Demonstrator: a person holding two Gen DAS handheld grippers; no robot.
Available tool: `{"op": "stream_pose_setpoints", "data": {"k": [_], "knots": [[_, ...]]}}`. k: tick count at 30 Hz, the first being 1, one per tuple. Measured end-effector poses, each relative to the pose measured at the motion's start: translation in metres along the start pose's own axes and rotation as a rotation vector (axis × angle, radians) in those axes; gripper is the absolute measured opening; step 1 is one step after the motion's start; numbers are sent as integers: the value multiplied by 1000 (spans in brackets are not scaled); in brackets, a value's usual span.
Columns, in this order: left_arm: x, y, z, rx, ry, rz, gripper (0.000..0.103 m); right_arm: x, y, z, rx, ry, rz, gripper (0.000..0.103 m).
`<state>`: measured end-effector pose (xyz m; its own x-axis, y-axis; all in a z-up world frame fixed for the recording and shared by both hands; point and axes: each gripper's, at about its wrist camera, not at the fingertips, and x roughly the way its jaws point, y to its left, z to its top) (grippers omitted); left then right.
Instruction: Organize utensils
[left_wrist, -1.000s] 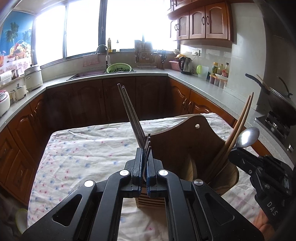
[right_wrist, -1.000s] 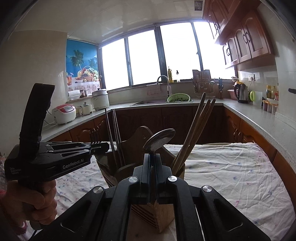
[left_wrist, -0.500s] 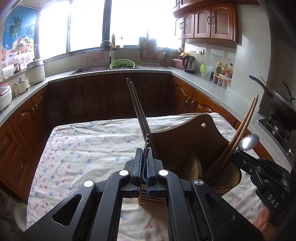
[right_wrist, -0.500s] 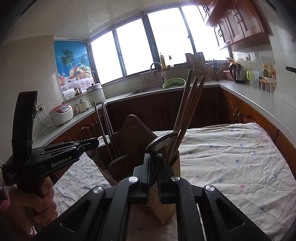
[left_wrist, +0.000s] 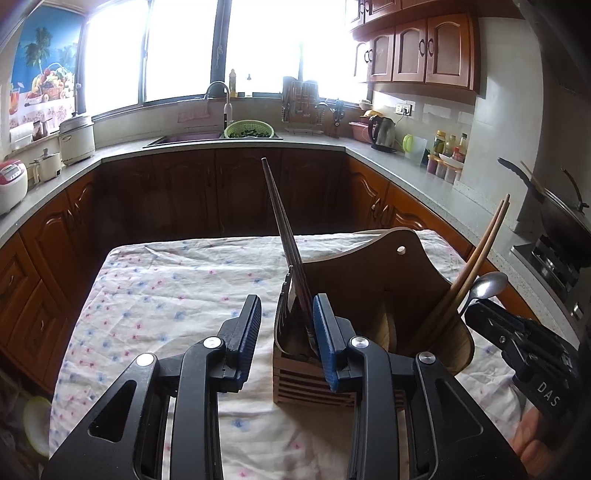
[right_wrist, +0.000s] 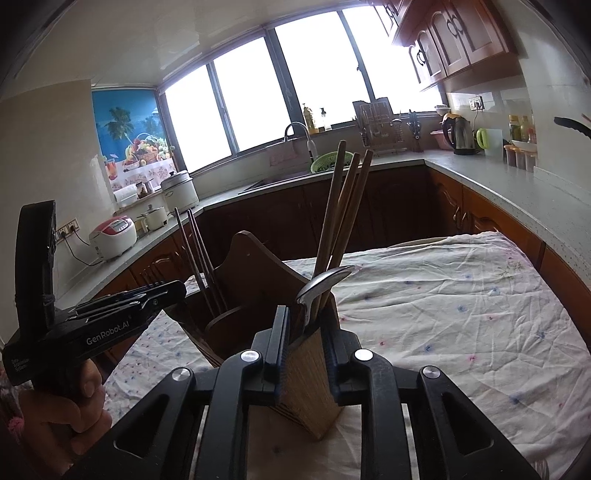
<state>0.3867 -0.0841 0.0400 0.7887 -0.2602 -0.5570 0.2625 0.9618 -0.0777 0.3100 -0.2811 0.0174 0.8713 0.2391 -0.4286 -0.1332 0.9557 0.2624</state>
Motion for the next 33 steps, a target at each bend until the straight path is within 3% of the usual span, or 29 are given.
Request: {"op": "stream_pose_setpoints", "data": {"k": [6, 10, 14, 20, 23, 33], "knots": [[-4, 3, -3, -9, 1, 6, 36, -6, -3, 1, 20, -15, -8, 35], [-9, 6, -7, -20, -4, 8, 52, -9, -5, 1, 29, -15, -4, 45], [-16, 14, -12, -38, -12, 14, 67, -12, -4, 0, 26, -19, -9, 69], [-29, 27, -23, -85, -5, 16, 86, -19, -6, -4, 39, -17, 9, 75], [-41, 32, -32, -116, -14, -1, 89, -26, -4, -6, 41, -29, 28, 82], [-79, 39, -52, -172, -31, -19, 91, -50, 6, -15, 40, -46, 51, 86]]}}
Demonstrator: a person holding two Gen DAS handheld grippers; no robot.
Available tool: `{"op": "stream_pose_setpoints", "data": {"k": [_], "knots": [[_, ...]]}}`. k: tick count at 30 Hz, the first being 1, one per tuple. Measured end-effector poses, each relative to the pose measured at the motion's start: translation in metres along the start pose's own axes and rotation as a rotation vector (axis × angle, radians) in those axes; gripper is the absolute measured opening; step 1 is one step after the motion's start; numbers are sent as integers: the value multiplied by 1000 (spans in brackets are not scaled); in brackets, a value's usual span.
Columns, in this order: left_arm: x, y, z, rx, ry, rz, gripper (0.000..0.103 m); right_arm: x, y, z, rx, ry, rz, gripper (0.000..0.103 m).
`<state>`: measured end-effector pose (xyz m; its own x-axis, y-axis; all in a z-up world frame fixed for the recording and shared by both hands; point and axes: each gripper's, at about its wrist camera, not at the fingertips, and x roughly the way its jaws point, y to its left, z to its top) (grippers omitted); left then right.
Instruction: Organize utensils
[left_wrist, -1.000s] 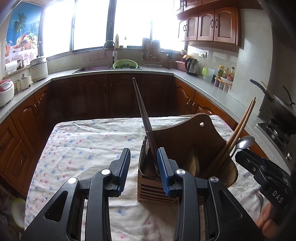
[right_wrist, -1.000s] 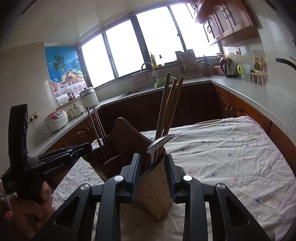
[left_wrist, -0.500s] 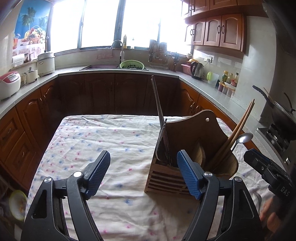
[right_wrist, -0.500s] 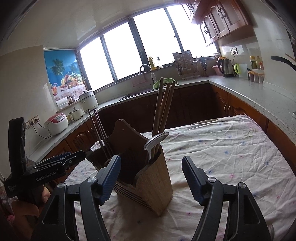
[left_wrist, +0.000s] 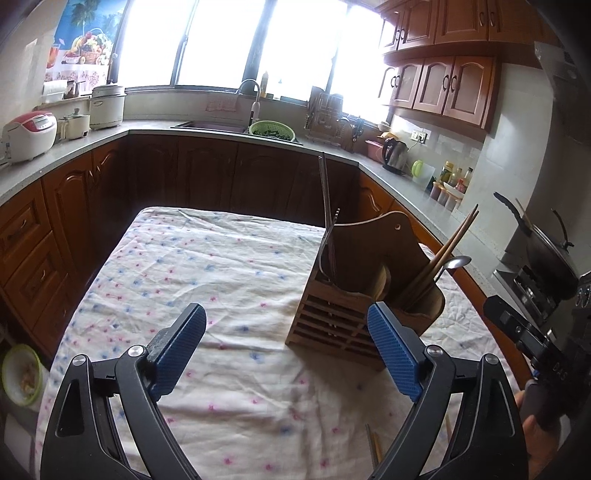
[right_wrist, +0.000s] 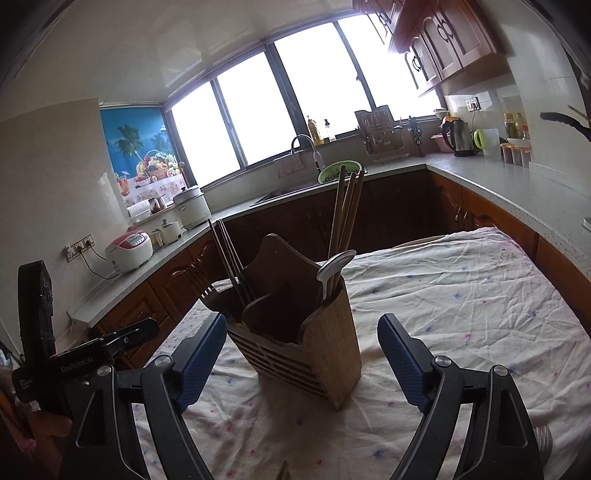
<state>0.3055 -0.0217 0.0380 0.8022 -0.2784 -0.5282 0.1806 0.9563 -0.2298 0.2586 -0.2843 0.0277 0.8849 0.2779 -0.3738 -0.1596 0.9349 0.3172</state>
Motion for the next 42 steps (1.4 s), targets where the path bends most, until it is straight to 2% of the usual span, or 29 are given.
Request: {"op": "stream_pose_setpoints", "data": {"k": [12, 18, 32, 42], "knots": [[-56, -3, -29, -23, -59, 3, 93, -44, 12, -17, 2, -23, 20, 90], [-89, -9, -49, -21, -99, 18, 103, -75, 19, -30, -18, -49, 28, 93], [-148, -17, -98, 11, -152, 67, 103, -134, 34, -73, -98, -80, 19, 102], [-184, -28, -120, 44, -184, 96, 103, -167, 45, -94, -111, -81, 38, 103]]}}
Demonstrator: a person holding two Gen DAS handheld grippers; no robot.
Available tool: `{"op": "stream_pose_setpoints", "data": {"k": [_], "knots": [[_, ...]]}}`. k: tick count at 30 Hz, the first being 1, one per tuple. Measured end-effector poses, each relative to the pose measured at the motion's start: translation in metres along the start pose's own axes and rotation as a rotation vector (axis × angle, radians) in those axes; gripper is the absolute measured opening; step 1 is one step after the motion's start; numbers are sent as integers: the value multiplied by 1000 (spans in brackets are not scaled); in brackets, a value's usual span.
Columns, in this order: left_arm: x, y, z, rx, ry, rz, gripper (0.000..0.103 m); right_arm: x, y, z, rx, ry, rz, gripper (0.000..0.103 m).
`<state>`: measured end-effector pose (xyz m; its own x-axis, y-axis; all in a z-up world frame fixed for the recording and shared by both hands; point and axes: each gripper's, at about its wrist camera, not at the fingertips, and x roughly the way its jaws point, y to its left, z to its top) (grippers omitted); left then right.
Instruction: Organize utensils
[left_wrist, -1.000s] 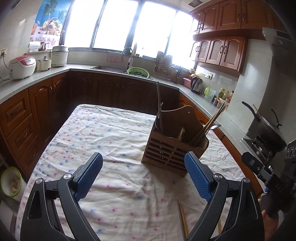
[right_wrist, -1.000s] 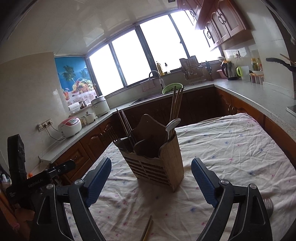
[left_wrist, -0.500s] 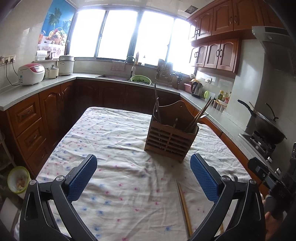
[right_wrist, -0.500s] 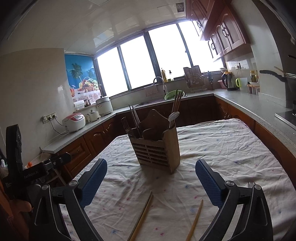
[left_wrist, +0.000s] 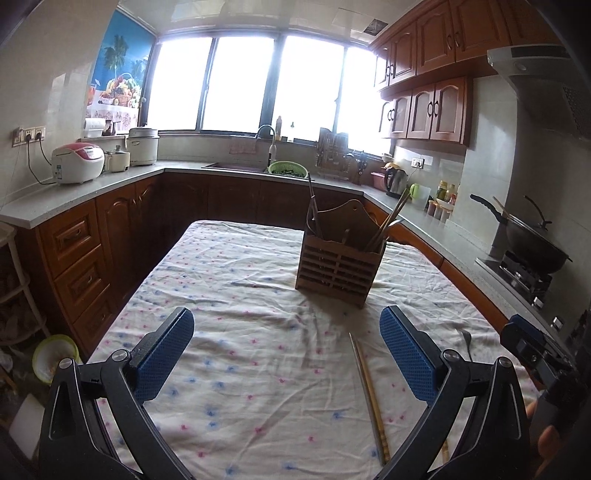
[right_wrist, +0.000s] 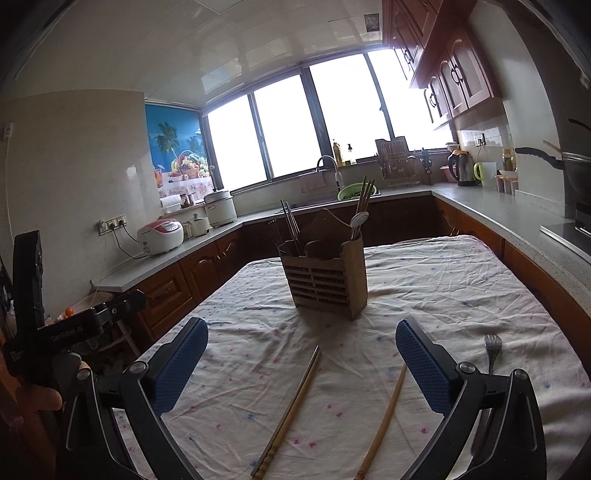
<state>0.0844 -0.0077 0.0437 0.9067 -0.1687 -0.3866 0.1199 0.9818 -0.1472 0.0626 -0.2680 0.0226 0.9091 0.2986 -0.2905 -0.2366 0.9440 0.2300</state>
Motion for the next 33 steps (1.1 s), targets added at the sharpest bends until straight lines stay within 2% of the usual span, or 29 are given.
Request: {"op": "stream_pose_setpoints", "data": {"k": [3, 5, 10, 14, 19, 22, 25, 28, 33], "knots": [[-12, -3, -3, 24, -32, 5, 103, -9, 1, 2, 0, -5, -21, 103], [-22, -4, -3, 36, -61, 15, 103, -20, 2, 3, -9, -42, -52, 103], [-45, -5, 7, 35, -121, 15, 103, -50, 5, 20, -20, -129, -61, 103], [-48, -8, 1, 28, -104, 9, 103, -65, 8, 27, -35, -173, -83, 103], [-39, -12, -29, 48, -83, 46, 103, -59, 5, -1, -25, -139, -105, 103], [-32, -11, -51, 53, -87, 97, 103, -55, 0, -25, -13, -132, -132, 103], [-21, -10, -70, 55, -55, 96, 103, -51, -7, -44, 5, -130, -169, 103], [-13, -12, -78, 74, -19, 102, 103, -44, -15, -54, 32, -93, -186, 103], [-13, -15, -79, 88, -20, 119, 103, -46, -18, -61, 45, -82, -184, 103]]}}
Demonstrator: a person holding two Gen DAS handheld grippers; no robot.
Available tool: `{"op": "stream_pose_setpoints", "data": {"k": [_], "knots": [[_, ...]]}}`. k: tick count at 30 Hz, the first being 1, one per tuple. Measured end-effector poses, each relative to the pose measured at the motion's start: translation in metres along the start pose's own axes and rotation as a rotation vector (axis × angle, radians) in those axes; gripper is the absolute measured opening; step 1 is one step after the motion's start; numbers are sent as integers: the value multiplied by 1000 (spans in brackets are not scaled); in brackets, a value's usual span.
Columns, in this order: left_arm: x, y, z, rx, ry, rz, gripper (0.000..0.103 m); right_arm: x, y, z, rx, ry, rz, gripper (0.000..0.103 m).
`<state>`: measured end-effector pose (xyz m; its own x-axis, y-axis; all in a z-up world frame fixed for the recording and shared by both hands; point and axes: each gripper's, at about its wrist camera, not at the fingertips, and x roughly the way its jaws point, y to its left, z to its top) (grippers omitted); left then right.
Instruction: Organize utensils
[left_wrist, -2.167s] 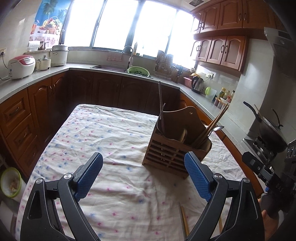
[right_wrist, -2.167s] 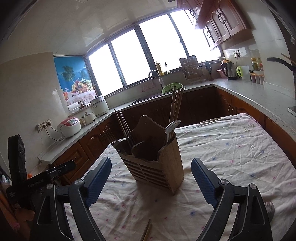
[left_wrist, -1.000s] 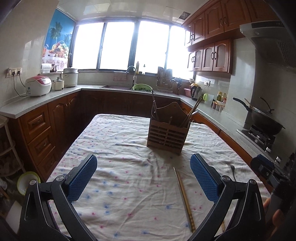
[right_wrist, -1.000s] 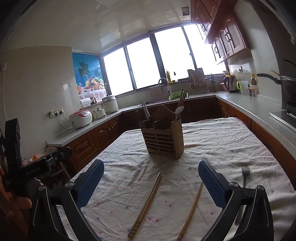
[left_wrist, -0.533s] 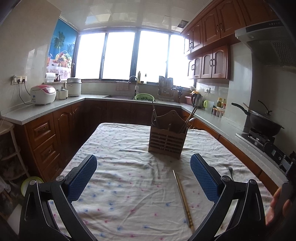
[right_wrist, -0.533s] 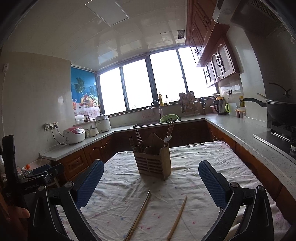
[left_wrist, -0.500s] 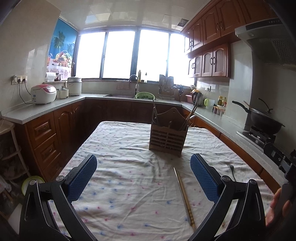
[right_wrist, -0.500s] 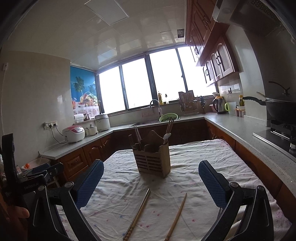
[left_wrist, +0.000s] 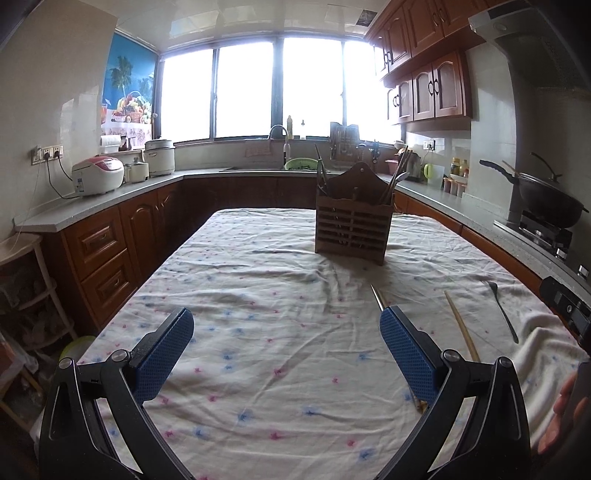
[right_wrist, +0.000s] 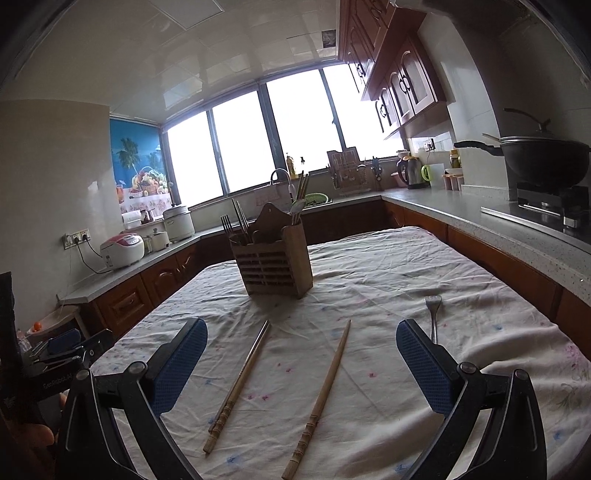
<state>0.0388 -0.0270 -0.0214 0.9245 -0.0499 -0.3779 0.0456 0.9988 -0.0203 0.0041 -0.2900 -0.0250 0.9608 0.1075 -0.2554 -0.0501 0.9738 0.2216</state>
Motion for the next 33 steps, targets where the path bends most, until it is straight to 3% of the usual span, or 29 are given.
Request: {"op": "stream_pose_setpoints", "data": {"k": [33], "knots": [[5, 2, -8, 10, 9, 6, 103, -1, 3, -14, -41, -30, 24, 103]]}}
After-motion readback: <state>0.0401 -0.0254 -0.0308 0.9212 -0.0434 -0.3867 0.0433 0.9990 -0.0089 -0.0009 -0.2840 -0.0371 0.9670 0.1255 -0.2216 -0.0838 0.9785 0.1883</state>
